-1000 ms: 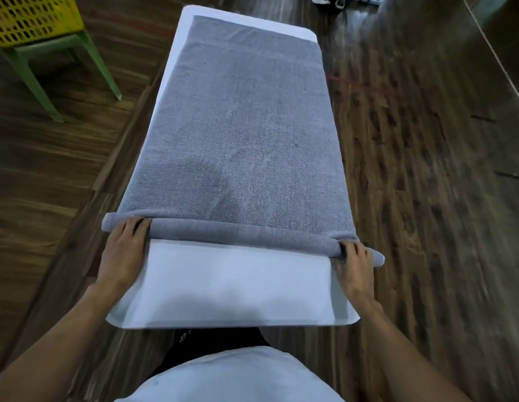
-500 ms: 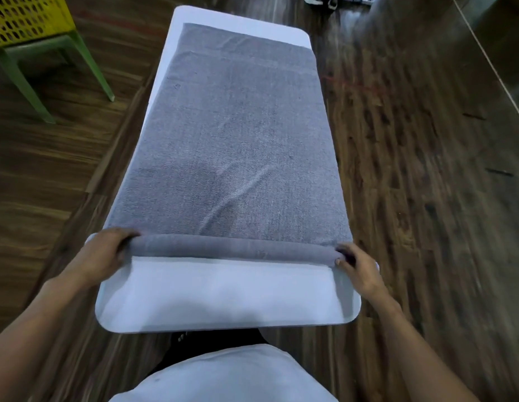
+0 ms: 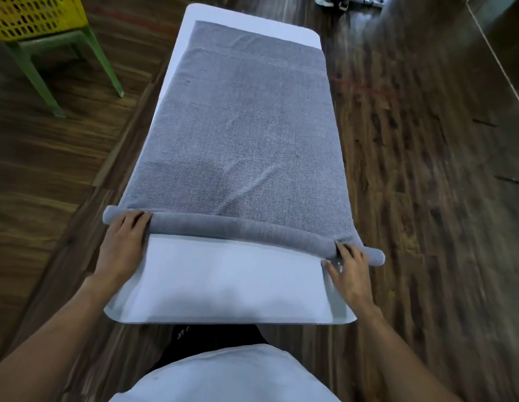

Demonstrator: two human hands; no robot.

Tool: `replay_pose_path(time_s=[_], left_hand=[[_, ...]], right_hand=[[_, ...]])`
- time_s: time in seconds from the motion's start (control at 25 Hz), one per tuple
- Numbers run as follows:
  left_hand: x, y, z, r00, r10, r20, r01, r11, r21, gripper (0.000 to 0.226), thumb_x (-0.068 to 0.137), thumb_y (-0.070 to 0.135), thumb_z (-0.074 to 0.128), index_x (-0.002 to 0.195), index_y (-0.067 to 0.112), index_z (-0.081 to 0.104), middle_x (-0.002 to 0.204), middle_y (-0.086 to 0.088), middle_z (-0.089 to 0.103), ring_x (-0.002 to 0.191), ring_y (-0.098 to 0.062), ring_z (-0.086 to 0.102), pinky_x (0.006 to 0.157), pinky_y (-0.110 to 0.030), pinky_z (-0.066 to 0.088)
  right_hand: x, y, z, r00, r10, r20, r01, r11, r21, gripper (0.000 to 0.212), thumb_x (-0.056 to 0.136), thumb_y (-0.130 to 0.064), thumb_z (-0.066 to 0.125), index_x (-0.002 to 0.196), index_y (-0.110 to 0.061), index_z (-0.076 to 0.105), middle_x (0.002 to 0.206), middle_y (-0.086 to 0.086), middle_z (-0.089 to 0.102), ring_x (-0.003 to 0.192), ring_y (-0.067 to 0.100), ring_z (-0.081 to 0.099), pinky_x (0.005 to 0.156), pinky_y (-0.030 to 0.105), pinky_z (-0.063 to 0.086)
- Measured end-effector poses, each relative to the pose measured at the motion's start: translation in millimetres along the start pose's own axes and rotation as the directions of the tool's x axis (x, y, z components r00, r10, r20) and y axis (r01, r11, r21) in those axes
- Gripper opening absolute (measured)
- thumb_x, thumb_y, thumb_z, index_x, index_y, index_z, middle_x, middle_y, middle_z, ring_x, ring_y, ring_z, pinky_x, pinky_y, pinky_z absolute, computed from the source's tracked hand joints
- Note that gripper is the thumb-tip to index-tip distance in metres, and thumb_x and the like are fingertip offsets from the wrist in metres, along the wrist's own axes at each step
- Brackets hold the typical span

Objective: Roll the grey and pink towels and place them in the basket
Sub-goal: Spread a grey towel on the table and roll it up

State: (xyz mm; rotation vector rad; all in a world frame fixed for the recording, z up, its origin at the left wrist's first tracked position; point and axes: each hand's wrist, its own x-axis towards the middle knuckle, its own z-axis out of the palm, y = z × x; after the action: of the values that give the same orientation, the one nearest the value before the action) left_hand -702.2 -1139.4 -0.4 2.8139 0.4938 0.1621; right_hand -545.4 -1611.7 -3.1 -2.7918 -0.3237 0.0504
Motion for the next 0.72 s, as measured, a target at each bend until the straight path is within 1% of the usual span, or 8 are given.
replay_pose_path(time_s=[0.12, 0.24, 0.36, 0.44, 0.52, 0.56, 0.64, 0.72], left_hand=[[21, 1, -6, 0.998, -0.031, 0.057, 0.035, 0.997, -0.073, 0.036, 0.089, 0.001, 0.054, 0.125, 0.005, 0.057, 0.128, -0.017, 0.056, 0.116, -0.038, 0.050, 0.095, -0.052, 0.044], [16, -10, -9, 0.993, 0.007, 0.119, 0.001, 0.998, -0.070, 0.035, 0.089, 0.002, 0.053, 0.123, 0.009, 0.059, 0.127, -0.013, 0.058, 0.117, -0.035, 0.050, 0.095, -0.050, 0.044], [3, -28, -13, 0.969, 0.040, 0.243, -0.025, 0.998, -0.064, 0.047, 0.075, -0.006, 0.064, 0.120, 0.007, 0.064, 0.117, -0.018, 0.063, 0.109, -0.039, 0.057, 0.095, -0.050, 0.045], [5, -26, -20, 0.958, 0.080, 0.277, -0.048, 0.991, -0.123, 0.043, 0.072, -0.004, 0.062, 0.113, 0.006, 0.067, 0.106, -0.018, 0.067, 0.098, -0.036, 0.063, 0.086, -0.044, 0.046], [17, -17, -30, 0.978, 0.033, 0.206, 0.017, 0.972, -0.234, 0.030, 0.077, -0.007, 0.062, 0.106, 0.000, 0.068, 0.101, -0.018, 0.067, 0.088, -0.028, 0.060, 0.080, -0.037, 0.043], [24, -14, -32, 0.991, 0.006, 0.131, 0.029, 0.963, -0.266, 0.027, 0.077, -0.011, 0.065, 0.101, -0.002, 0.069, 0.098, -0.019, 0.065, 0.084, -0.028, 0.059, 0.077, -0.035, 0.042], [27, -7, -32, 0.999, 0.018, -0.030, -0.023, 0.978, -0.209, 0.024, 0.074, -0.013, 0.069, 0.092, 0.003, 0.071, 0.090, -0.017, 0.060, 0.078, -0.033, 0.058, 0.071, -0.037, 0.044], [12, -2, -19, 0.998, 0.003, -0.069, -0.010, 0.994, -0.104, 0.033, 0.074, -0.013, 0.066, 0.100, 0.006, 0.070, 0.096, -0.017, 0.058, 0.085, -0.039, 0.055, 0.073, -0.046, 0.047]], right_hand=[[17, -1, -9, 0.998, 0.032, 0.059, -0.033, 0.999, 0.009, 0.033, 0.088, -0.007, 0.062, 0.121, -0.006, 0.063, 0.120, 0.013, 0.062, 0.113, 0.032, 0.053, 0.100, 0.045, 0.042], [20, 7, -14, 0.987, -0.004, 0.160, 0.006, 1.000, -0.011, 0.027, 0.094, -0.013, 0.054, 0.119, -0.009, 0.061, 0.118, 0.011, 0.063, 0.109, 0.030, 0.052, 0.097, 0.044, 0.043], [12, 26, -18, 0.947, -0.089, 0.307, 0.103, 0.994, -0.030, 0.030, 0.098, -0.016, 0.048, 0.126, -0.014, 0.058, 0.124, 0.007, 0.061, 0.113, 0.028, 0.053, 0.099, 0.042, 0.042], [16, 28, -26, 0.944, -0.044, 0.328, 0.007, 0.993, 0.114, 0.031, 0.096, -0.010, 0.056, 0.126, -0.012, 0.059, 0.121, 0.006, 0.062, 0.112, 0.022, 0.057, 0.099, 0.033, 0.042], [24, 21, -30, 0.969, 0.067, 0.236, -0.140, 0.941, 0.307, 0.025, 0.089, -0.007, 0.068, 0.113, -0.013, 0.065, 0.113, 0.007, 0.062, 0.099, 0.012, 0.059, 0.093, 0.027, 0.049], [26, 16, -30, 0.983, 0.117, 0.144, -0.158, 0.936, 0.315, 0.021, 0.086, -0.008, 0.072, 0.104, -0.015, 0.068, 0.110, 0.009, 0.061, 0.093, 0.010, 0.057, 0.091, 0.028, 0.051], [21, 4, -23, 0.989, 0.135, -0.067, -0.131, 0.990, 0.055, 0.011, 0.086, -0.014, 0.072, 0.095, -0.020, 0.072, 0.106, 0.009, 0.059, 0.094, 0.021, 0.053, 0.088, 0.042, 0.048], [7, -7, -12, 0.987, 0.063, -0.146, -0.083, 0.987, -0.136, 0.013, 0.090, -0.023, 0.065, 0.100, -0.017, 0.072, 0.107, 0.009, 0.060, 0.099, 0.033, 0.053, 0.086, 0.048, 0.044]])
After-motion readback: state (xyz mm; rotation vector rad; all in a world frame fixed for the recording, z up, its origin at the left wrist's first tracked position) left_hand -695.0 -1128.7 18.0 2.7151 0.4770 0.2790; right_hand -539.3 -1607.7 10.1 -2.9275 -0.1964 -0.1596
